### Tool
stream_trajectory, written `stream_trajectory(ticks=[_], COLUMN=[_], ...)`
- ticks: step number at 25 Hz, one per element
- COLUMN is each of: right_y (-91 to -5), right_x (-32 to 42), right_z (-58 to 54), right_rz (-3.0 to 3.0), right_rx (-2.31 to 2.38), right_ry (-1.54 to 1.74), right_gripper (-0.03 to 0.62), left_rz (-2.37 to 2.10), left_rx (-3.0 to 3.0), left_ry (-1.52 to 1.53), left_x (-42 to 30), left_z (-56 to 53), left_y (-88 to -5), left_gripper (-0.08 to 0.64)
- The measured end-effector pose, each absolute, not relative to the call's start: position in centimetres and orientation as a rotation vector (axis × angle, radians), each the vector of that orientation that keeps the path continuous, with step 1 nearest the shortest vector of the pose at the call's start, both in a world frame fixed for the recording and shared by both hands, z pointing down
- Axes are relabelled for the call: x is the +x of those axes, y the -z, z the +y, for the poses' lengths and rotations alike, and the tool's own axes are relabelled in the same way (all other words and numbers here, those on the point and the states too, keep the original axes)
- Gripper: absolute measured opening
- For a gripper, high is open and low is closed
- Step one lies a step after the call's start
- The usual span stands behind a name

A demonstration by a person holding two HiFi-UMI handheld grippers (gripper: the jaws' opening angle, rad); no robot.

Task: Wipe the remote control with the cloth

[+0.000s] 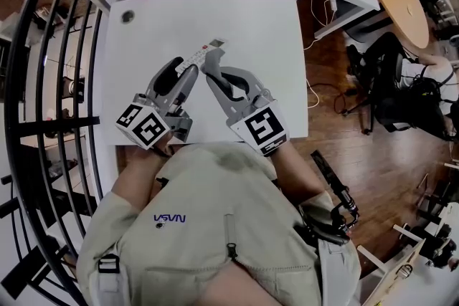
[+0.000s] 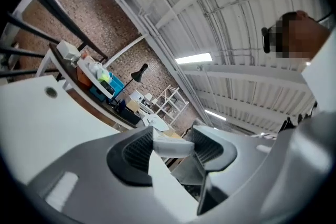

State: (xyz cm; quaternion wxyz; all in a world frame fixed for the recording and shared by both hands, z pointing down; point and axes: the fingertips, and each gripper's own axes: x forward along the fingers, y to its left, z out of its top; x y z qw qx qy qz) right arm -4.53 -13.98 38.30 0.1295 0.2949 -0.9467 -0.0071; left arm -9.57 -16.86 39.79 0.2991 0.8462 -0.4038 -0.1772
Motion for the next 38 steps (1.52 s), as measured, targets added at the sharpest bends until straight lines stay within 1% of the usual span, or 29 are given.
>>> stream_trajectory(ticks=[8,15,21,26,38], right_y=[-39.6,-43.8,-49.3,-53.5,-58.3], right_x=[-1.1,0.8,1.7,3.0,4.0], right_z=[-17.1,-19.4,-20.5,-21.3,-21.8], right_rz=[-2.668,-2.553,-2.427,-2.320,-2.212], right_rx=[1.118,1.236,1.260,1.275,1.231], right_ry=[-0.061,-0.182,-0.330,-0.394,-0.452], right_gripper=[0.026,0.026,0.026,0.026,0.028], left_rz=[-1.309,-1.439,-1.494,-1.484,-1.430], left_rx=[2.572,2.633,2.622,2.574,2.466], left_ry=[0.145,-0.114,-0.290,-0.420,-0.591], left_x=[-8.6,-8.1,-7.4,-7.4,-7.4], left_z=[-17.1,-18.9,-20.0,-20.5,-18.9], left_y=[-40.6,-44.5,-48.1,-51.8,-57.8], left_gripper=[0.241,0.241,0.241,0.241,0.241])
